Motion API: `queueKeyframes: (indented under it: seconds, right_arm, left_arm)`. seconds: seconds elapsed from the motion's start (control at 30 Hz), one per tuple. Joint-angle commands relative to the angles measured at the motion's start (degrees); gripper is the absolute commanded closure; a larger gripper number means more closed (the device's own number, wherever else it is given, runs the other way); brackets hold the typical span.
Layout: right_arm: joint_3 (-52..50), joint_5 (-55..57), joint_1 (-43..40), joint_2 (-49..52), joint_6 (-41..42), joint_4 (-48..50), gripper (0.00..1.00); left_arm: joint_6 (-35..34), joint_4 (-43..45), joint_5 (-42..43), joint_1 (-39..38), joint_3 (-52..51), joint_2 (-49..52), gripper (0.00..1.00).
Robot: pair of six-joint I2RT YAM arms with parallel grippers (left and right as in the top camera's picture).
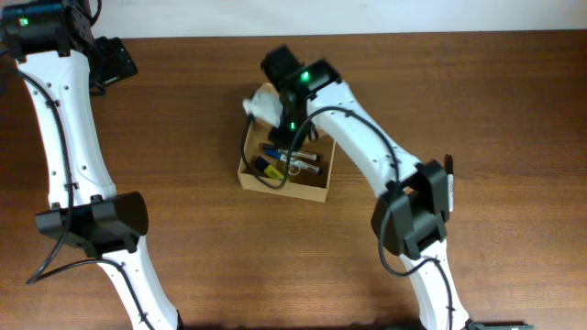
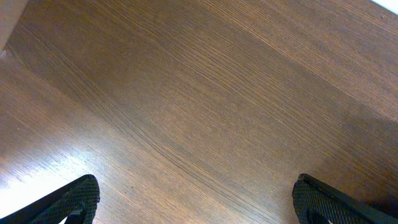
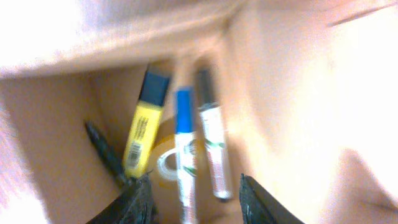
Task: Pack container
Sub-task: 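Carry the grey pen into the box and release it, then move the right gripper to the blue pen and grasp it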
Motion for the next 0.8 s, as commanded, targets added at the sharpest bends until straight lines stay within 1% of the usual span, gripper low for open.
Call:
queueKeyframes:
  seconds: [0.0, 0.03, 0.07, 0.13, 0.23, 0.3, 0.4, 0.5, 0.6, 0.67, 0.77]
  right_arm:
    - [11.6, 6.8, 0.5, -6.1, 9.0, -2.3, 0.54]
    - [14.8, 9.2, 0.5, -6.3, 10.6, -3.4, 0.5]
    - [17.8, 11.8, 0.4, -6.6, 12.1, -4.7, 0.48]
    - [22.5, 16.0, -0.1, -7.7, 14.4, -7.1, 0.48]
    - [23.4, 16.6, -2.1, -11.2, 14.4, -9.3, 0.48]
    - [21.0, 16.6, -4.6, -14.5, 15.8, -9.2, 0.52]
    - [12.4, 16.4, -9.8, -21.3, 16.8, -6.3, 0.54]
    - [-1.2, 15.7, -16.4, -29.2, 20.2, -0.6, 0.53]
    - [-15.3, 12.4, -23.5, -35.1, 22.3, 5.6, 0.53]
    - [-23.7, 9.5, -27.8, -37.1, 25.1, 7.8, 0.53]
    - [-34.3, 5.0, -32.3, -36.5, 28.8, 7.2, 0.53]
  left_arm:
    - [0.7, -0.1, -0.2, 0.2, -0.2, -1.1, 0.0]
    - [0.7, -0.1, -0.2, 0.2, -0.2, -1.1, 0.0]
    - [0.7, -0.1, -0.2, 0.2, -0.2, -1.1, 0.0]
    - [0.7, -0.1, -0.2, 0.2, -0.2, -1.1, 0.0]
    - [0.7, -0.1, -0.2, 0.2, -0.2, -1.1, 0.0]
    - [0.7, -0.1, -0.2, 0.2, -0.2, -1.1, 0.0]
    - [0.7, -0.1, -0.2, 0.2, -0.2, -1.1, 0.0]
    - [0.7, -0.1, -0.2, 0.2, -0.2, -1.1, 0.0]
    - [0.7, -0.1, -0.2, 0.2, -0.2, -1.1, 0.0]
    - [0.7, -0.1, -0.2, 0.2, -0.2, -1.1, 0.0]
    - [0.7, -0.1, -0.2, 0.2, -0.2, -1.1, 0.0]
